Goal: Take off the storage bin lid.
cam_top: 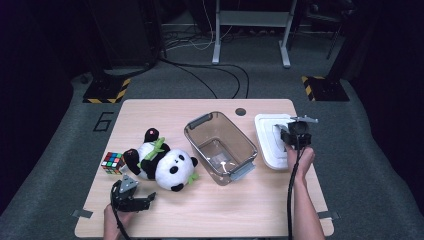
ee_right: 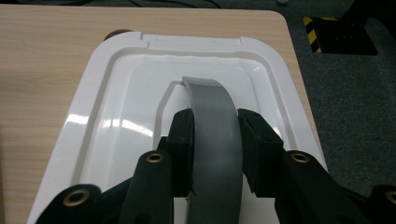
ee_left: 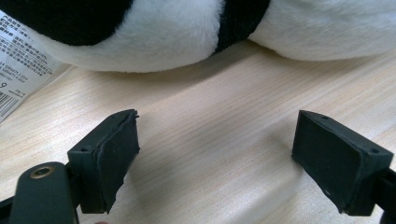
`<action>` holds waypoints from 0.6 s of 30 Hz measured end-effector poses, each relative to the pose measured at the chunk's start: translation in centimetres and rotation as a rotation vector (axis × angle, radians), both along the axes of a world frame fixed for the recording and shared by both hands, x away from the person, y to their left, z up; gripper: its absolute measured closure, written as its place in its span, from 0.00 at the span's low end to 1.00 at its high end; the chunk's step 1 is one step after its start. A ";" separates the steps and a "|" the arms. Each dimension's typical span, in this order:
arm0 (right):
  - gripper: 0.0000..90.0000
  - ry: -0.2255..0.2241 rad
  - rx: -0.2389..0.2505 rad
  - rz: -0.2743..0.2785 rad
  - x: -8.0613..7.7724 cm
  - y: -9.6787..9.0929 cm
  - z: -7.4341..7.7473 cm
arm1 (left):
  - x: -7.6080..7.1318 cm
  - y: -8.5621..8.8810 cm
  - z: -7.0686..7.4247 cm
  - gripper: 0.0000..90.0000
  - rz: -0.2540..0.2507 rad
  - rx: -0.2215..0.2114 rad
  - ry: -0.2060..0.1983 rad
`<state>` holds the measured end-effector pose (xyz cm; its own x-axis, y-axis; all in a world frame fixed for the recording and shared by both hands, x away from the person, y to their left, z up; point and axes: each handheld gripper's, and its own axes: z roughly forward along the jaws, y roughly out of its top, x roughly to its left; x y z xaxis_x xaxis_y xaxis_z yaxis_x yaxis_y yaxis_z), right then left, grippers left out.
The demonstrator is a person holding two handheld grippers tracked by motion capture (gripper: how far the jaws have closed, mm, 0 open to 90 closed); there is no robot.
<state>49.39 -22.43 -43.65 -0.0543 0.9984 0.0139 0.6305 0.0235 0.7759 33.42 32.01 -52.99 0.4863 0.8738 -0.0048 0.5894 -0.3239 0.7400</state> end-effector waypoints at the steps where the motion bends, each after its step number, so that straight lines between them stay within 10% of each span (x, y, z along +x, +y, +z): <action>1: 0.74 0.003 0.002 0.000 0.1 0.1 -0.3 | 0.0 0.0 0.0 0.16 0.000 0.000 0.000; 18: 0.74 0.050 0.002 -0.024 0.8 0.7 -4.3 | 0.0 0.0 0.0 0.16 0.000 0.000 0.000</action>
